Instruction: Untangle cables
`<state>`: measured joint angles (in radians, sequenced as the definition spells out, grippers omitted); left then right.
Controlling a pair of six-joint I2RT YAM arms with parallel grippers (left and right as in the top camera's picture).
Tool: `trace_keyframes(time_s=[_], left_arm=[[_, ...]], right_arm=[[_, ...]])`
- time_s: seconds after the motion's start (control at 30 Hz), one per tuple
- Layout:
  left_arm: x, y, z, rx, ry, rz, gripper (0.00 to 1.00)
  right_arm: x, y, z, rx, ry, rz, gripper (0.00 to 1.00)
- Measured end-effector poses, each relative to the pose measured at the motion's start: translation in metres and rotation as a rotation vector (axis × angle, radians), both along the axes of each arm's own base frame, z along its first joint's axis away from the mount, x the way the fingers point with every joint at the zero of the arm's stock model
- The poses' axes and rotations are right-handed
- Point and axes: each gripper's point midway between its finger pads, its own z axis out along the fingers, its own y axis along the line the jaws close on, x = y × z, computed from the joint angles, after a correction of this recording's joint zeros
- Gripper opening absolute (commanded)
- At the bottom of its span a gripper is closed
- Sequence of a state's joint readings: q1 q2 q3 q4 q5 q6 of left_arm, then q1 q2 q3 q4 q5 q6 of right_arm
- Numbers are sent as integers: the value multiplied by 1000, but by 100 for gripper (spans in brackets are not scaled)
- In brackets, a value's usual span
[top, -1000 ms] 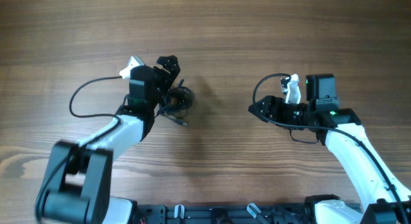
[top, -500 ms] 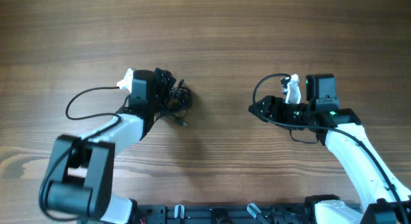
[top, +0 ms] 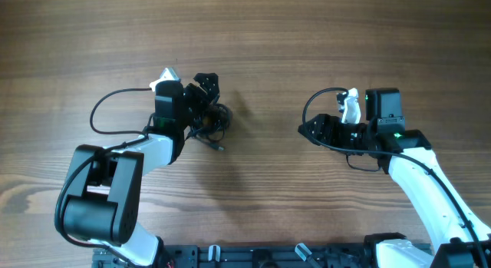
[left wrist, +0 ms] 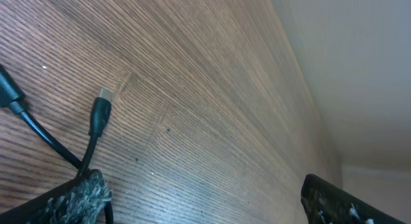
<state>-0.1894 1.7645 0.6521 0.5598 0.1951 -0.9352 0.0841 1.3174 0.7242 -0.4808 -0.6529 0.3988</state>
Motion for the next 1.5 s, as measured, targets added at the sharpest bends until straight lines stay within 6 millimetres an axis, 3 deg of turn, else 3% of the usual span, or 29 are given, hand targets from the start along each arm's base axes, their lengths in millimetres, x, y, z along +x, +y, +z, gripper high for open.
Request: trace_keyframes(time_s=[0.07,0.17,0.27,0.4,0.63,0.73,0.9,1.07,1.1,1.17,1.3,1.43,1.5], left_arm=[[1,-1,2,3,-16,-12,100],[11,-5,23,-14,-112,-36,100],[11,-2,36,-38,-139,-67,94],[-9,21,28,-3,-10,-65,86],[-74,55,27,265,159,-142,82],[-94,58,15,345,227,-206,82],[-116,45,-27,385,383,-288,83],[-112,47,-32,318,426,-173,83],[-111,49,-32,311,434,-140,79],[-101,53,-33,308,413,-92,78],[-87,38,-36,391,318,-204,76],[-93,11,-42,487,267,-370,34],[-98,1,-44,509,263,-409,22]], right_arm=[[0,0,0,2,3,-6,79],[0,0,0,4,6,-8,79],[0,0,0,5,8,-11,79],[0,0,0,5,14,-13,79],[-1,-1,-1,3,20,-15,79],[-1,-1,-1,3,17,-15,79],[-1,-1,-1,3,17,-15,79],[-1,-1,-1,3,17,-15,79],[-1,-1,-1,3,17,-15,79],[-1,-1,-1,3,17,-15,79],[-1,-1,-1,3,18,-15,78],[-1,-1,-1,3,19,-15,78],[-2,-1,-1,2,22,-15,78]])
